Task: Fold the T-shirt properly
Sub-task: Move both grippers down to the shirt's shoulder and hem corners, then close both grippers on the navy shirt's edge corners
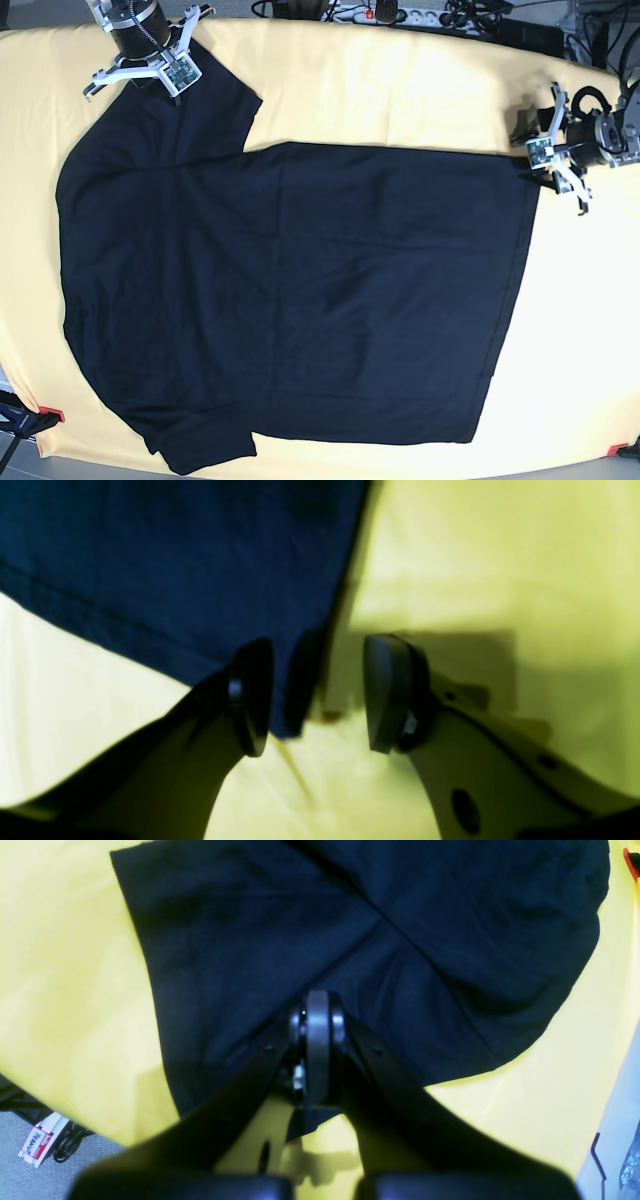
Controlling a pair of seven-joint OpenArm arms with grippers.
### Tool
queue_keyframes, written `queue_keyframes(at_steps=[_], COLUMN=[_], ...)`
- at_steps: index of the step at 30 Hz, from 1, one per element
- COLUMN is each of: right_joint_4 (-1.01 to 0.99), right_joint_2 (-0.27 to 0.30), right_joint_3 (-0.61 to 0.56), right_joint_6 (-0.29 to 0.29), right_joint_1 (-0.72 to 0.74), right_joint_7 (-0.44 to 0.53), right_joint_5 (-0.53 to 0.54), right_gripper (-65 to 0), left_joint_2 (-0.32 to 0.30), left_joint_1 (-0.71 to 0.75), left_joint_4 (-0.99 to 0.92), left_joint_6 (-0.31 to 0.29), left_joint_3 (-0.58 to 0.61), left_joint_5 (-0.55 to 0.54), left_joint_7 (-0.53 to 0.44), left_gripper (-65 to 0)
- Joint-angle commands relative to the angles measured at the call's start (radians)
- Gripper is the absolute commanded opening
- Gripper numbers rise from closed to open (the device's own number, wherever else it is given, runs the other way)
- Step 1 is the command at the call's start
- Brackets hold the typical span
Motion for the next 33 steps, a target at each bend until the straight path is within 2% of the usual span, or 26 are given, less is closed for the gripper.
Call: queue_keyframes(at_steps=[1,8,12,13,14,16,17,22,24,26,30,33], right_joint_4=[0.019,0.019,0.019,0.019,0.019,0.019,0.019,0.019,0.019,0.019,0.019,0.018], right_joint_2=[0.006,0.006,0.006,0.006,0.006,0.006,0.006,0.006,0.006,0.006,0.006,0.006], right_joint_3=[0.003,0.003,0.003,0.003,0.003,0.003,0.003,0.003,0.003,0.003,0.003,0.031], right_joint_6=[-0.008,-0.008,-0.008,-0.008,-0.008,-0.008,-0.008,0.008,0.063,0.089,0.074,0.063], right_joint_1=[-0.006,-0.006,-0.006,-0.006,-0.006,-0.006,-0.006,-0.006,-0.006,-0.014,-0.025,-0.025], right_joint_7=[0.019,0.019,0.019,0.019,0.019,0.018,0.018,-0.013,-0.028,-0.037,-0.044,-0.043], right_joint_5=[-0.007,-0.007,-0.007,-0.008,-0.008,-0.008,-0.008,-0.008,-0.008,-0.008,-0.053,-0.044], right_gripper=[-65.0,-65.0,-65.0,-65.0,-65.0,-65.0,-65.0,-65.0,-59.6,-51.9,-39.5,-37.8], left_joint_2=[-0.021,-0.021,-0.021,-0.021,-0.021,-0.021,-0.022,-0.022,-0.022,-0.022,-0.022,-0.033], left_joint_1=[-0.037,-0.204,-0.261,-0.269,-0.275,-0.288,-0.29,-0.29,-0.29,-0.29,-0.29,-0.29], left_joint_4=[0.0,-0.036,-0.054,-0.054,-0.054,-0.054,-0.053,-0.035,-0.024,-0.008,0.036,0.081], left_joint_6=[0.021,0.039,0.038,0.038,0.038,0.038,0.038,0.038,0.038,0.038,0.038,0.038], left_joint_3=[0.02,0.221,0.272,0.272,0.272,0.271,0.271,0.271,0.271,0.271,0.271,0.271], left_joint_5=[0.022,0.096,0.124,0.124,0.123,0.114,0.1,0.04,0.04,0.04,0.04,0.04], left_joint_7=[-0.002,0.002,0.003,0.003,0.006,0.016,0.029,0.063,0.063,0.063,0.082,0.085], left_gripper=[-34.4,-34.4,-35.0,-37.8,-43.4,-59.5,-65.0,-65.0,-65.0,-65.0,-65.0,-65.0])
